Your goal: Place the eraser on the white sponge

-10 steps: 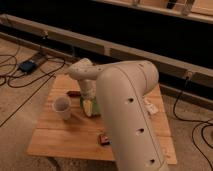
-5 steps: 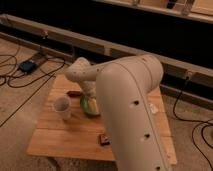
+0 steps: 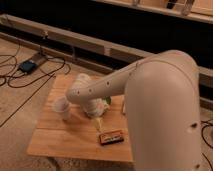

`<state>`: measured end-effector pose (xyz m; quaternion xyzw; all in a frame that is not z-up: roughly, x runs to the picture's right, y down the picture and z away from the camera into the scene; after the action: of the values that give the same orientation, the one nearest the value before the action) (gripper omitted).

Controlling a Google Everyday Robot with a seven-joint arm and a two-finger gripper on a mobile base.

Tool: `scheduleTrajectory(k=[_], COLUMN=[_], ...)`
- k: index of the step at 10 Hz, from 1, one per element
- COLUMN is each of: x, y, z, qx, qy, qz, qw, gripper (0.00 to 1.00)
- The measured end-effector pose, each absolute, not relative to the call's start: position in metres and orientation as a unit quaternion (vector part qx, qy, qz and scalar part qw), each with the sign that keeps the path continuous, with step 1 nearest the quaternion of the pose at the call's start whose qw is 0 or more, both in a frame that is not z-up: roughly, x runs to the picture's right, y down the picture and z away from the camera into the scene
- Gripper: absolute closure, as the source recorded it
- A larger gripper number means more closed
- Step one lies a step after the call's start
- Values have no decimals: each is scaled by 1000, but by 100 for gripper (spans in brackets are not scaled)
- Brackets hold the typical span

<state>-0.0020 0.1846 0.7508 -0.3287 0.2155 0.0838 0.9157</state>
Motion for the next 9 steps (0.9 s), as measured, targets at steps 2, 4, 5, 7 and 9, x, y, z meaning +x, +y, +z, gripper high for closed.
scheduleTrajectory(k=[2, 4, 5, 7, 9], x=[11, 29, 34, 41, 46], y=[214, 240, 249, 263, 273], z=[739, 743, 748, 762, 777], qx=[-344, -362, -365, -367, -364], qy=[209, 211, 216, 227, 239], qz=[109, 121, 118, 107, 104], qw=[909, 900, 898, 896, 894], gripper=[20, 20, 20, 20, 20])
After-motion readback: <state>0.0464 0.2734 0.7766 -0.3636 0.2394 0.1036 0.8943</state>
